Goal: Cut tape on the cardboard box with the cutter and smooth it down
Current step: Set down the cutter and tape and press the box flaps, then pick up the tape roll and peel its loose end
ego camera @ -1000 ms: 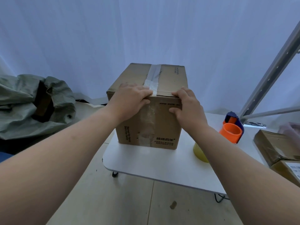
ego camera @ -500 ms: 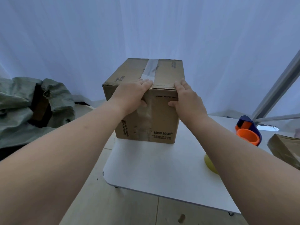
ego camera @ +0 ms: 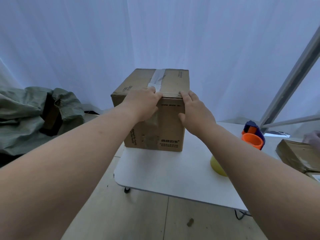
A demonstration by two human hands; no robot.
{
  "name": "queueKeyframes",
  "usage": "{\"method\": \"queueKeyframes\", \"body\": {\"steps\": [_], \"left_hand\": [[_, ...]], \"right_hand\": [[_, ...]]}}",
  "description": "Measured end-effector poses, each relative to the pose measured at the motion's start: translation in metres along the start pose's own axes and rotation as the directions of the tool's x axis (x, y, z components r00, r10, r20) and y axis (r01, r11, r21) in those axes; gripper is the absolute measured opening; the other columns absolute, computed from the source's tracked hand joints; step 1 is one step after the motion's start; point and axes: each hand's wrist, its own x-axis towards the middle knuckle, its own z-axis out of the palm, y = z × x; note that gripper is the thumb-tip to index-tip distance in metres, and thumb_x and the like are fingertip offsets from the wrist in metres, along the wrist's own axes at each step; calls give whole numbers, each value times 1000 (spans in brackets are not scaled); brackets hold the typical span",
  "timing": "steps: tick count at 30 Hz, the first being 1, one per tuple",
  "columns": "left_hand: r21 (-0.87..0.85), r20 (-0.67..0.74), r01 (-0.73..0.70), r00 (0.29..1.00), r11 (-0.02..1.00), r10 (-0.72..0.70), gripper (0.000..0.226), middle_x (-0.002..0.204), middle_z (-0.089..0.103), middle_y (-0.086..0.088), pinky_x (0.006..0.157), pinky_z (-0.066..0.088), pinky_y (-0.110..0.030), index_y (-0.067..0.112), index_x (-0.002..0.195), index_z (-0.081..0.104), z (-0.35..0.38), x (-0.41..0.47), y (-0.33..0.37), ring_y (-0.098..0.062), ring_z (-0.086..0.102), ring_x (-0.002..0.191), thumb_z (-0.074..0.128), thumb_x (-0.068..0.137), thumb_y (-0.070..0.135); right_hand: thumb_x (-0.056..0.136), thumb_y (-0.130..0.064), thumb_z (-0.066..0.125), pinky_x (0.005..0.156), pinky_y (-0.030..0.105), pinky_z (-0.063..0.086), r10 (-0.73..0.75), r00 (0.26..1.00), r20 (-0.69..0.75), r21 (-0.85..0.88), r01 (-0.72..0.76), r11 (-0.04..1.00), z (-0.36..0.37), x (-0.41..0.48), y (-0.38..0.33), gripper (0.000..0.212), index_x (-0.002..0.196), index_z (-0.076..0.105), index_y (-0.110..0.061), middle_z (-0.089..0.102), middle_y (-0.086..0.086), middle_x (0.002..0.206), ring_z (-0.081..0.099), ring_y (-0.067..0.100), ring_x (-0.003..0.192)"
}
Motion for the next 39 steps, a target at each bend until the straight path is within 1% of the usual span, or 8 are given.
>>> {"method": "queueKeyframes", "body": {"steps": [8, 18, 25, 30, 33, 35, 37, 39], "left_hand": [[-97, -14, -104, 995, 990, 103, 43, 129, 54, -8, 93, 45, -42, 17, 136, 43, -32, -43, 63, -29, 51, 118, 45, 97, 32], [-267, 128, -256, 946, 929, 297, 41, 135, 51, -5, 97, 44, -40, 21, 136, 45, 13, -38, 176, -26, 48, 124, 46, 96, 32], [-385, 161, -255, 928, 887, 336, 47, 140, 43, -7, 100, 40, -42, 19, 138, 42, 60, -8, 224, -29, 44, 124, 49, 94, 33], [-323, 380, -286, 834, 902, 400, 65, 160, 12, -4, 118, 5, -43, 18, 148, 23, 99, 1, 241, -24, 5, 147, 49, 94, 40], [-323, 325, -298, 857, 898, 401, 28, 136, 50, -2, 117, -2, -48, 20, 119, 58, 104, 3, 239, -21, 24, 142, 43, 96, 24], [-367, 261, -274, 887, 889, 381, 24, 108, 61, 1, 117, 1, -45, 22, 100, 61, 99, 2, 236, -20, 47, 122, 38, 96, 17], [-502, 238, -193, 906, 843, 349, 20, 106, 62, -2, 112, 19, -41, 22, 105, 57, 93, 0, 232, -26, 53, 111, 38, 98, 21], [-629, 269, -78, 912, 774, 310, 22, 111, 61, -7, 87, 37, -34, 20, 113, 54, 84, -2, 227, -28, 52, 101, 40, 99, 29]], "right_hand": [[92, -22, 50, 100, 43, 42, -23, 996, 81, -50, 27, 998, -33, -81, 49, 49, 138, 37, -17, 43, 7, 142, 42, 27, 128], [91, -24, 53, 94, 36, 41, 293, 932, 215, 90, -317, 944, -38, -135, 146, 43, 133, 45, -18, 55, 12, 131, 53, 29, 117], [90, -23, 56, 94, 35, 43, 363, 886, 287, 71, -398, 915, -2, -135, 177, 47, 133, 44, -11, 55, 15, 129, 53, 30, 116], [87, -22, 60, 94, 34, 41, 439, 821, 364, 108, -505, 856, 24, -126, 190, 55, 136, 39, -7, 51, 15, 133, 50, 29, 119], [86, -16, 58, 101, 38, 41, 452, 812, 369, 202, -545, 814, 28, -123, 192, 58, 139, 36, -8, 46, 15, 138, 46, 30, 124], [85, -12, 58, 99, 36, 43, 431, 826, 362, 275, -537, 798, 28, -124, 190, 56, 138, 38, -9, 48, 13, 136, 49, 28, 121], [84, -9, 58, 91, 32, 46, 415, 836, 358, 387, -537, 749, 26, -125, 187, 54, 135, 42, -11, 52, 12, 130, 53, 25, 113], [83, -9, 60, 78, 25, 47, 408, 839, 360, 487, -542, 685, 25, -126, 184, 53, 133, 44, -12, 56, 10, 125, 55, 23, 106]]}}
